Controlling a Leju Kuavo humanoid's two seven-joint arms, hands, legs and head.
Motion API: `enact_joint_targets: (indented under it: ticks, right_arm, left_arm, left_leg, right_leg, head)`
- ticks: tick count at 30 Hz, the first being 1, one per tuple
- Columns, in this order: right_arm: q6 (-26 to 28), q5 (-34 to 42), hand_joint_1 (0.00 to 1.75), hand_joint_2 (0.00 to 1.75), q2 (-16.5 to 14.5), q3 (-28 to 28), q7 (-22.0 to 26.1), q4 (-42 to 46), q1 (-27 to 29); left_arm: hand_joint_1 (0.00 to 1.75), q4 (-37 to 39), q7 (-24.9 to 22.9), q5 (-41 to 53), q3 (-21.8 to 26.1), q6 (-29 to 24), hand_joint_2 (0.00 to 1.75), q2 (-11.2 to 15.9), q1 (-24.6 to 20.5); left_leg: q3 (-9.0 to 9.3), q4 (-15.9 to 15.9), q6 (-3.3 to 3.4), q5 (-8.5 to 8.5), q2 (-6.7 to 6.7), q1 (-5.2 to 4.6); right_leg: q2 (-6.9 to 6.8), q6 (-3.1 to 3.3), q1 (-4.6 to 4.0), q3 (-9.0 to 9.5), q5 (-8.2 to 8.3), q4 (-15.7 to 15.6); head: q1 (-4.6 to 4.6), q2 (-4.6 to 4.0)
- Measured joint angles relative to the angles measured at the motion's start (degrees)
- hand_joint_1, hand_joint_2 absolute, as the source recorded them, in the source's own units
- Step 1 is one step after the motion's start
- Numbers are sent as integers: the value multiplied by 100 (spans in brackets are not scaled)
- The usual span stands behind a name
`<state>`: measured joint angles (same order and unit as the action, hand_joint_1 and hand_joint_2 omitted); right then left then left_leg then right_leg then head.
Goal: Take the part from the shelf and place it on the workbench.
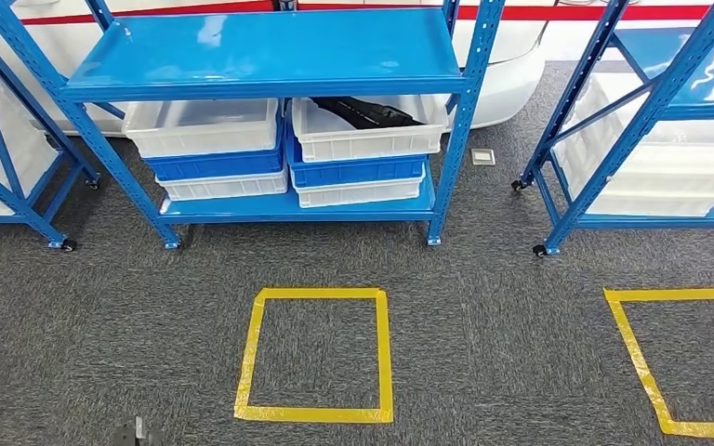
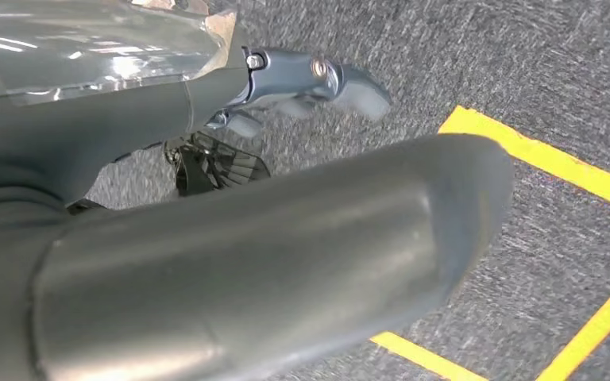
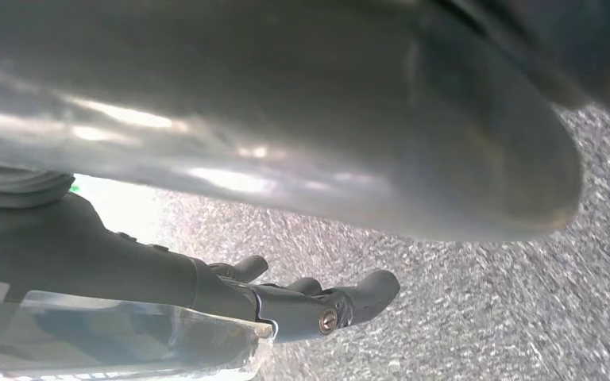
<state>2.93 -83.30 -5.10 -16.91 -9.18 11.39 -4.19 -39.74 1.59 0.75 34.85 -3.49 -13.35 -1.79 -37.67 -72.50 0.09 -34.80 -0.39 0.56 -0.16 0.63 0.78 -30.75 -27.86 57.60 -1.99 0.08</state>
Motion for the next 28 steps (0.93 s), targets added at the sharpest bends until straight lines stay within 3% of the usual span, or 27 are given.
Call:
enact_joint_targets:
  ticks: [1, 2, 4, 5, 6, 8, 11, 12, 15, 16, 17, 18, 20, 22, 24, 26, 28]
  right_arm:
    - [0, 0, 0, 0, 2, -1, 2, 0, 4]
    - [0, -1, 0, 0, 4, -2, 4, 0, 11]
    - [0, -3, 0, 0, 1, -3, 7, 0, 22]
    - [0, -7, 0, 0, -7, -3, 8, -1, 25]
    - [0, -11, 0, 0, -13, -3, 9, -1, 20]
    - [1, -21, 0, 0, -21, -4, 11, 0, 5]
    - [5, -30, 0, 0, -18, -5, 13, 1, -4]
    - [6, -31, 0, 0, -16, -5, 13, 1, -12]
    - [14, -24, 0, 0, -10, -8, 14, 0, -24]
    - [24, -21, 0, 0, -8, -11, 16, 0, -20]
    - [36, -18, 0, 0, -7, -16, 18, 0, -15]
    - [46, -16, 0, 0, -3, -23, 20, 0, -10]
    - [56, -17, 0, 0, 10, -38, 22, -1, 6]
    - [57, -17, 0, 0, 21, -49, 22, -3, 22]
    - [57, -18, 0, 0, 27, -53, 14, -4, 36]
    - [57, -19, 0, 0, 26, -56, 7, -3, 46]
    - [57, -19, 0, 0, 20, -57, 7, -2, 39]
  left_arm:
    - [0, 7, 5, -1, -1, -2, 0, 1, 5]
    - [0, 14, 10, -3, -1, -5, 0, 1, 10]
    - [0, 22, 21, -6, -1, -9, 0, 6, 15]
    - [0, 26, 30, -12, -1, -11, 0, 14, 14]
    - [0, 28, 39, -16, -4, -12, 0, 20, 12]
    - [0, 33, 55, -42, -16, -16, 0, 30, 18]
    - [0, 31, 69, -63, -29, -19, 0, 26, 47]
    - [0, 30, 73, -64, -31, -18, 0, 25, 46]
    - [0, -10, 24, -73, -37, 7, 0, 11, 65]
    - [0, -77, -40, -78, -41, 25, 0, -8, 108]
    - [0, -176, -125, -81, -48, 44, 0, -33, 168]
    - [0, -296, -212, -84, -58, 56, 0, -65, 233]
    - [0, -519, -331, -84, -86, 69, 0, -127, 334]
    - [0, -692, -389, -79, -116, 73, 0, -173, 386]
    - [0, -821, -416, -72, -137, 77, 0, -208, 421]
    - [0, -917, -424, -69, -145, 80, 0, -228, 448]
    - [0, -973, -424, -69, -148, 81, 0, -235, 455]
  left_leg:
    - [-151, -123, -6, 3, 3, 6]
    - [-198, -43, 0, 128, 8, 9]
    - [-19, 636, 54, 642, 22, 3]
    - [90, 958, 89, 781, 35, -21]
    - [167, 1184, 133, 799, 36, -47]
    - [216, 1298, 227, 665, 28, -94]
    - [449, 1383, 353, 777, 5, -60]
    - [526, 1396, 378, 783, 5, -44]
    - [609, 1406, 414, 694, -2, -43]
    - [644, 1406, 414, 654, -9, -45]
    - [694, 1406, 408, 609, -17, -46]
    - [758, 1406, 398, 560, -25, -45]
    - [882, 1404, 364, 454, -41, -48]
    - [954, 1422, 304, 362, -63, -57]
    - [1006, 1403, 235, 347, -75, -66]
    - [985, 1216, 173, 338, -58, -66]
    - [818, 892, 122, 270, -31, -54]
  right_leg:
    - [3, 4, -4, 34, -34, 0]
    - [7, -2, -6, 81, -72, 0]
    - [12, -28, -8, 184, -159, -6]
    - [13, -51, -15, 238, -202, -8]
    - [13, -81, -17, 264, -240, -13]
    - [15, -165, -38, 339, -265, 3]
    - [14, -263, -62, 373, -333, 225]
    - [14, -276, -57, 260, -404, 456]
    - [18, -278, -40, -456, -742, 1459]
    - [17, -282, -38, -636, -811, 1620]
    - [17, -306, -37, -715, -781, 1583]
    - [16, -347, -36, -695, -636, 1351]
    - [14, -404, -38, -516, -174, 622]
    - [-2, -303, -65, -382, 49, 192]
    - [-5, -142, -79, -311, 57, 112]
    - [7, -57, -40, -184, 88, 54]
    - [9, -9, -10, -85, 63, 28]
  head:
    - [-2, 1]
    - [-7, 1]
    - [-15, -1]
    - [-13, -1]
    - [-15, -1]
    - [-21, 0]
    - [-10, 0]
    - [13, -1]
    - [60, -1]
    - [60, -1]
    - [63, -1]
    - [64, -1]
    - [66, -1]
    - [67, -1]
    - [66, -1]
    - [55, -1]
    - [32, -1]
